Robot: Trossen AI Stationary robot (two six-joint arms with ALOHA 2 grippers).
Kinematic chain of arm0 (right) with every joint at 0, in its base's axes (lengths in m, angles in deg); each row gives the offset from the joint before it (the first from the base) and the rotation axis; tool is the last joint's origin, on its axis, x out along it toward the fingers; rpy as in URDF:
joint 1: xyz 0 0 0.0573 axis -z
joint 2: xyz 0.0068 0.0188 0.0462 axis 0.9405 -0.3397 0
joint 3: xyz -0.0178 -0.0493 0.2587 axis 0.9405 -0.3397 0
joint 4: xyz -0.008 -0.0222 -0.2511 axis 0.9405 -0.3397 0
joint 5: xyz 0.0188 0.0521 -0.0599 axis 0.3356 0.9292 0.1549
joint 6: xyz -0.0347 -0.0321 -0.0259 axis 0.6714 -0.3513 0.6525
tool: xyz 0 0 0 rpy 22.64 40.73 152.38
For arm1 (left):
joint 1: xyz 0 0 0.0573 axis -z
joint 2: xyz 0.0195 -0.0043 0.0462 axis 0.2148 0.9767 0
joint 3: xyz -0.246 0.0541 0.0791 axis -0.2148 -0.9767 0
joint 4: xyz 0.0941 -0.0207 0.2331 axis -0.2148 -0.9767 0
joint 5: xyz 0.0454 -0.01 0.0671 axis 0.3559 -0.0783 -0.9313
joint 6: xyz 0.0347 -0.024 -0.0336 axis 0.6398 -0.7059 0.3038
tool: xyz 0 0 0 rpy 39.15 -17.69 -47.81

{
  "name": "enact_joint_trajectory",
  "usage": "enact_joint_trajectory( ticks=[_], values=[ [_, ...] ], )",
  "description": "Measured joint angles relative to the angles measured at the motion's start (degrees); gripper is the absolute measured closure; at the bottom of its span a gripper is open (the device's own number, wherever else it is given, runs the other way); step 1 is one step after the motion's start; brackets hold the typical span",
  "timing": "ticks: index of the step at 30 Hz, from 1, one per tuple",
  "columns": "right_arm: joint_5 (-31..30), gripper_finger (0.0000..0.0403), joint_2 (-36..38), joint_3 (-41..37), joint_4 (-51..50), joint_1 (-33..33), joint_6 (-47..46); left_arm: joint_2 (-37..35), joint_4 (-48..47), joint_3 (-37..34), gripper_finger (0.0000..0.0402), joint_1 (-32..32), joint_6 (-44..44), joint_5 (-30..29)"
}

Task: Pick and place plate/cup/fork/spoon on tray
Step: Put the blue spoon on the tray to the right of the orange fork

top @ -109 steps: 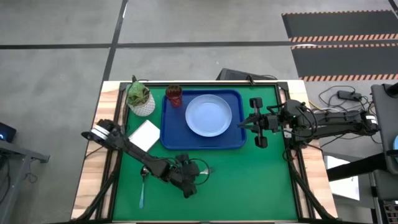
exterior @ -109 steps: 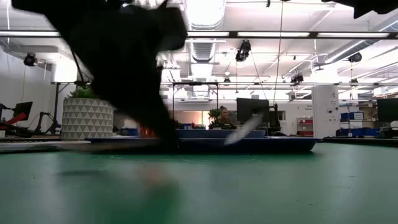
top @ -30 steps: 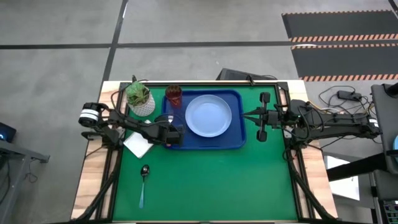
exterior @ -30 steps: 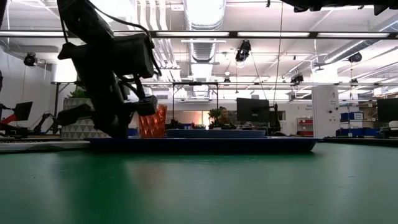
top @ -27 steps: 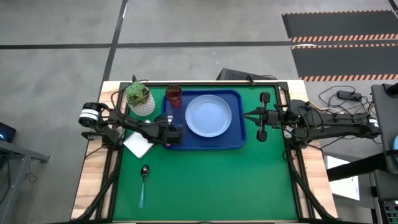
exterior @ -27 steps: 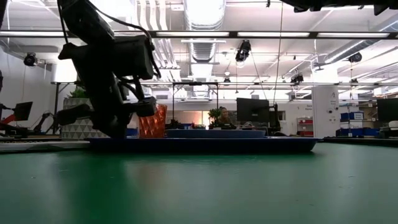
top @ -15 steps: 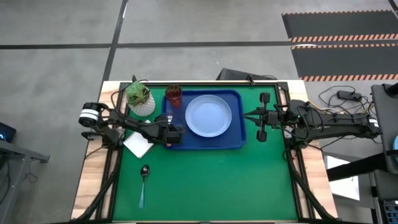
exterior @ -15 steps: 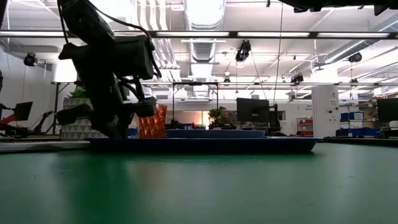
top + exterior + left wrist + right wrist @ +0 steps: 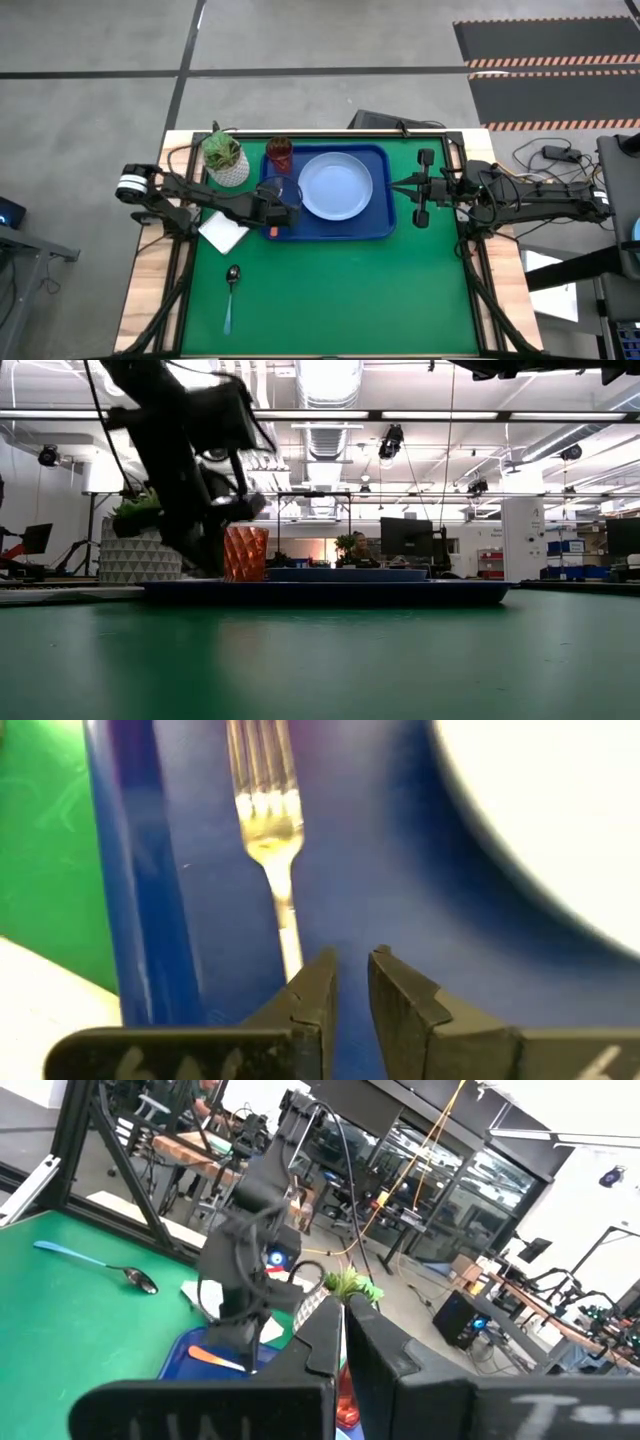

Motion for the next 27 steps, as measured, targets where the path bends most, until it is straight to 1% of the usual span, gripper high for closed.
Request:
enact_joint_trajectory(
  ticks=[5, 10, 12, 13, 16, 17, 20, 21, 22, 23, 24, 27],
  values=[
    [0.0, 0.0394, 0.0, 0.0, -0.1, 0.0, 0.0, -5.3, -0.1, 1.0, 0.036, 1.5, -0.1, 1.9],
    [0.0, 0.0394, 0.0, 0.0, -0.4, 0.0, -0.1, -8.7, 1.0, 2.6, 0.0361, 8.4, -0.6, 2.4],
    [0.0, 0.0394, 0.0, 0.0, -0.4, 0.0, 0.1, -9.4, 0.9, 3.5, 0.0361, 11.7, -2.1, 4.1],
    [0.0, 0.0394, 0.0, 0.0, -0.4, 0.0, 0.2, -9.5, 0.9, 4.0, 0.0361, 13.3, -3.6, 6.0],
    [0.0, 0.0394, 0.0, 0.0, -0.4, 0.0, 0.3, -9.0, -0.4, 5.4, 0.0362, 18.4, -10.8, 14.2],
    [0.0, 0.0394, 0.0, 0.0, -0.4, 0.0, 0.3, -8.4, -0.9, 5.8, 0.0362, 20.2, -13.2, 17.7],
    [0.0, 0.0394, 0.0, 0.0, -0.3, 0.0, 0.4, -7.1, -4.0, 5.9, 0.0362, 25.1, -20.8, 31.9],
    [0.0, 0.0394, 0.0, 0.0, -0.3, 0.0, 0.4, -6.8, -4.5, 5.9, 0.0362, 26.9, -24.6, 35.7],
    [0.0, 0.0394, 0.0, 0.0, -0.4, 0.0, 0.3, -6.6, -4.8, 5.9, 0.0362, 28.7, -28.3, 38.1],
    [0.0, 0.0394, 0.0, 0.0, -0.3, 0.0, 0.2, -6.5, -6.0, 5.9, 0.0362, 30.7, -31.9, 38.7],
    [0.0, 0.0394, 0.0, 0.0, -0.3, 0.0, 0.1, -6.3, -7.2, 5.9, 0.0362, 32.6, -34.9, 37.7],
    [0.0, 0.0394, 0.0, 0.0, 0.1, 0.0, 0.0, -5.5, -8.7, 5.8, 0.0362, 37.9, -43.0, 31.1]
  ],
)
